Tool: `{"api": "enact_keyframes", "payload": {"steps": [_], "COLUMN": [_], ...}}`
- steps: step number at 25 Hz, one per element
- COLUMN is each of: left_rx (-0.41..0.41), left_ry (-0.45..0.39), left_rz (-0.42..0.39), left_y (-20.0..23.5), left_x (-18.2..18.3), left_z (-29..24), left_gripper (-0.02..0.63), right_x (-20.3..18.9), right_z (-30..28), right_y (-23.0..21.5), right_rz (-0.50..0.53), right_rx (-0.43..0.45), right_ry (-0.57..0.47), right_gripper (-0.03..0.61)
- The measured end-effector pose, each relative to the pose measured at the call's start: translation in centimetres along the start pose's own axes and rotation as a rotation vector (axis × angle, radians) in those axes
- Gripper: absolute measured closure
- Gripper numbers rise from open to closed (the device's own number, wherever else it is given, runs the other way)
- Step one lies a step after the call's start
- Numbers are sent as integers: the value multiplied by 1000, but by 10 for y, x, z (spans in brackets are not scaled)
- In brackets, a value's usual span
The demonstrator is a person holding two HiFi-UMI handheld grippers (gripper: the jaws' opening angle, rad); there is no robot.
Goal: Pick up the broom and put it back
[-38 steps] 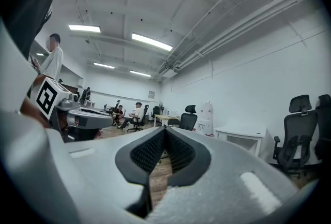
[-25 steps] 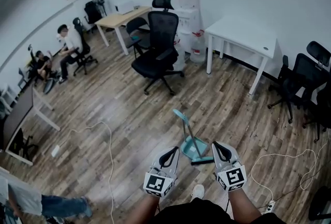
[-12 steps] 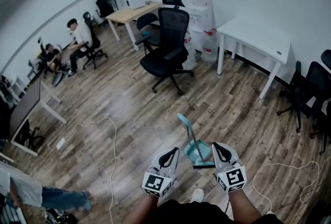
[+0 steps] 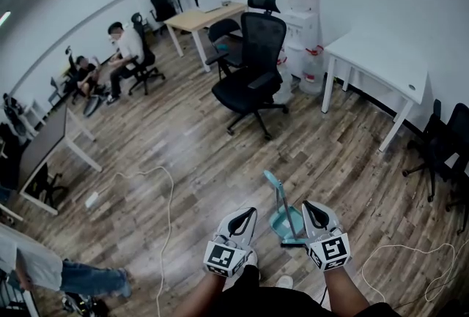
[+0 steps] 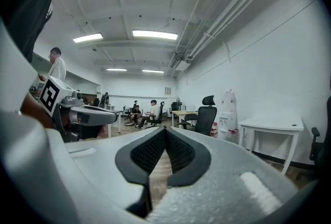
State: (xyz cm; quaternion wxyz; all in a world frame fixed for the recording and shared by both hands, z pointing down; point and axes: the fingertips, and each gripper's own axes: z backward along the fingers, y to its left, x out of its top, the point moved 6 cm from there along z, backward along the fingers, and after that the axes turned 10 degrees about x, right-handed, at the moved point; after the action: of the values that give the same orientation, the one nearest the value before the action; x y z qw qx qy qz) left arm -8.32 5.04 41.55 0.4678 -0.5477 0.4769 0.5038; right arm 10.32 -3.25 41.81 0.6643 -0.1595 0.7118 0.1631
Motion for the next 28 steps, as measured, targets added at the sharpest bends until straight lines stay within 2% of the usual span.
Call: {"api": "enact_keyframes", "payload": {"steps": [6, 15, 21, 28], "left_rx": [-29, -102, -138, -139], "left_ry": [-28, -19, -12, 58], "left_rz": [-2, 12, 23, 34], "left_y": [51, 115, 133, 124], "left_x": [6, 2, -9, -26], "left_z": [-32, -67, -88, -98], "left_gripper": [595, 595, 595, 595], "right_x": [14, 19, 8, -18], "right_z": [-58, -123, -137, -132], "right_y": [-6, -9, -22, -35], "right_rz": [23, 60, 43, 6], "right_rx": [-7, -43, -92, -79], "right_ry": [-1, 37, 86, 173], "right_gripper": [575, 575, 575, 575]}}
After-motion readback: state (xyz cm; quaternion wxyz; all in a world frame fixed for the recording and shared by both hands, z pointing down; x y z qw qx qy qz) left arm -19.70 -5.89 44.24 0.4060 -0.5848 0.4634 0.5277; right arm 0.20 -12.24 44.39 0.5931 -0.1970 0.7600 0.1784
